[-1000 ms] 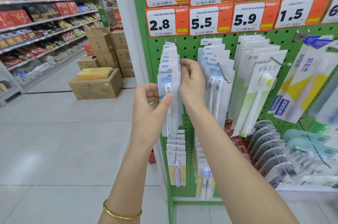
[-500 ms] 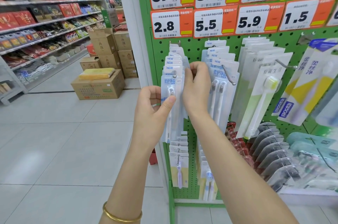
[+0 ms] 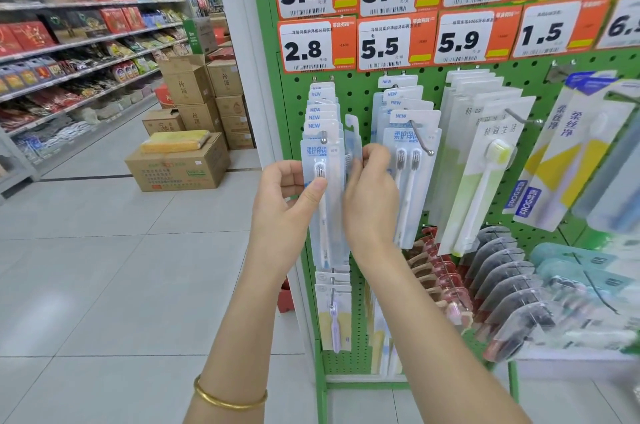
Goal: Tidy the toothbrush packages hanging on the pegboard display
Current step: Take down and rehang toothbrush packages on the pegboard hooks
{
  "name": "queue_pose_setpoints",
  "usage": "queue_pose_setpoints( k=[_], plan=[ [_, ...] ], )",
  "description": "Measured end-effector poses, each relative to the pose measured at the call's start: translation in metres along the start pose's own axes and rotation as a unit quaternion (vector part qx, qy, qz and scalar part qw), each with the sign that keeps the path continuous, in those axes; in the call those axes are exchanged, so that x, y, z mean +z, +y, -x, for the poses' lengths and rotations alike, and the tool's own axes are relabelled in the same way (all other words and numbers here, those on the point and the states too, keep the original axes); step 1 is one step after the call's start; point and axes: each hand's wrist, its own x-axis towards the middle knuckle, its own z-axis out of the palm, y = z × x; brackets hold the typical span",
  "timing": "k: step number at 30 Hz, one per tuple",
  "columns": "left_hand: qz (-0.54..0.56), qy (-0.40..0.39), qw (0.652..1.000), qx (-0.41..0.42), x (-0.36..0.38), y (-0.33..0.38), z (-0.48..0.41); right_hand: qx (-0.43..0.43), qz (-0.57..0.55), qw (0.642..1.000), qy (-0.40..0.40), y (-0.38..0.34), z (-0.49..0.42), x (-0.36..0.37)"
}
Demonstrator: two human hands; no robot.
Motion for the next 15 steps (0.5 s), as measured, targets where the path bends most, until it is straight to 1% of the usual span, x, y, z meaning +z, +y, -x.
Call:
queue_pose_setpoints(
  k=[3,7,10,13,14,15],
  plan=[
    [0.002,0.005,1.000,-0.002,0.003,0.001,0.002,0.011,0.020,1.000,0.002,0.007,0.016,-0.006],
    [-0.009,0.021,1.000,-0.009,0.006,-0.002,0.009,0.015,0.005,1.000,-0.016,0.018,0.040,-0.024],
    [-0.039,0.076,0.996,-0.022,0.010,-0.009,0.019,0.010,-0.014,0.999,-0.034,0.030,0.056,-0.042],
    [-0.045,0.155,0.987,0.002,0.015,-0.011,0.042,0.034,-0.046,0.997,-0.048,0.044,0.067,-0.063],
    [-0.040,0.160,0.986,0.008,0.019,-0.012,0.051,0.047,-0.059,0.996,-0.052,0.049,0.071,-0.069],
    [-0.035,0.149,0.988,0.009,0.025,-0.013,0.061,0.064,-0.075,0.993,-0.059,0.053,0.075,-0.076]
  ],
)
